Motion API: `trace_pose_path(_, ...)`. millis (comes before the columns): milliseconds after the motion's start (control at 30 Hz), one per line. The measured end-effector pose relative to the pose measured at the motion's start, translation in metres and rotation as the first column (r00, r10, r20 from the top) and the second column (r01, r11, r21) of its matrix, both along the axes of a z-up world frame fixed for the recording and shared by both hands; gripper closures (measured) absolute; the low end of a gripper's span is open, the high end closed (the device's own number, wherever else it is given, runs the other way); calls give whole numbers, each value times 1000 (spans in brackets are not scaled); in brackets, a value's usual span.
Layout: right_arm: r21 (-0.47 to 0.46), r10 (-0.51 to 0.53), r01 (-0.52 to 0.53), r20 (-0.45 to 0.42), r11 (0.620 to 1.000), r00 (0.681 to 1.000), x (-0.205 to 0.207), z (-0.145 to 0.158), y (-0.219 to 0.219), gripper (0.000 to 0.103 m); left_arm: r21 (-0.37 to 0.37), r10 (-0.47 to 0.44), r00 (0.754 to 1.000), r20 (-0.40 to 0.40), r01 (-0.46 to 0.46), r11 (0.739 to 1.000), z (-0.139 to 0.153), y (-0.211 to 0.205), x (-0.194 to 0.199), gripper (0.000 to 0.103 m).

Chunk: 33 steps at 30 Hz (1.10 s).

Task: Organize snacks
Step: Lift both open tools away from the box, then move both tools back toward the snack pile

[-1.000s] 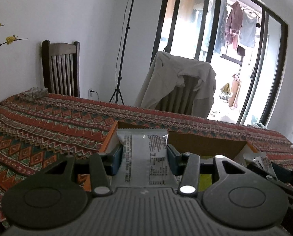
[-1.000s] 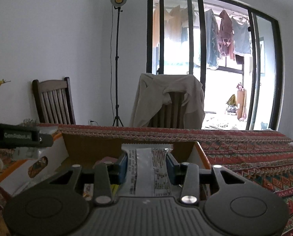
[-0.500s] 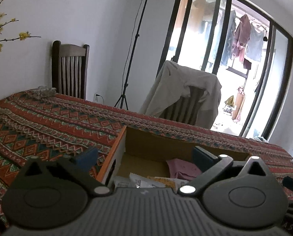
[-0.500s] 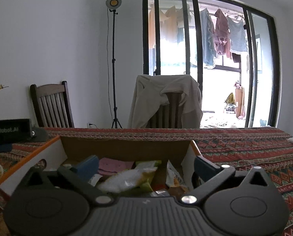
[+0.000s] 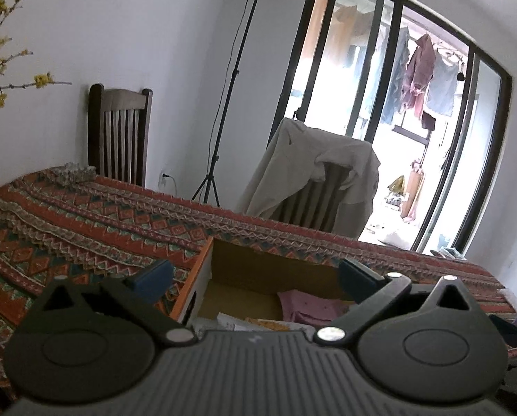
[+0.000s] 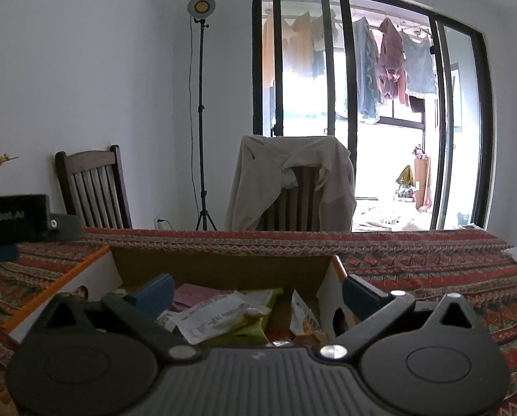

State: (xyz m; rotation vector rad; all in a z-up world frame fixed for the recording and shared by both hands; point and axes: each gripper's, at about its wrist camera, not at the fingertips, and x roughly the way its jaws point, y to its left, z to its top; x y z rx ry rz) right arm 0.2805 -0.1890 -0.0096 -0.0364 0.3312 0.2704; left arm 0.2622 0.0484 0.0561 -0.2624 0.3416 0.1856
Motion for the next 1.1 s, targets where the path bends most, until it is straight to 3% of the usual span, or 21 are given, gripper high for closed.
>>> trace_pose_path(467, -31, 25, -26, -42, 999, 999, -50, 14, -1, 0, 4, 4, 999, -49, -4, 1000, -1, 22, -67, 0)
trace_pose_path(733, -51, 46, -51, -98, 997, 994, -78, 1, -4, 0, 2, -2, 993, -118, 2, 1000, -24, 27, -98, 0)
trace_pose_path(1100, -87, 64, -79, -159, 993, 985, -118, -19, -7, 0, 59, -4, 992, -127, 12, 998, -47, 30, -147, 0)
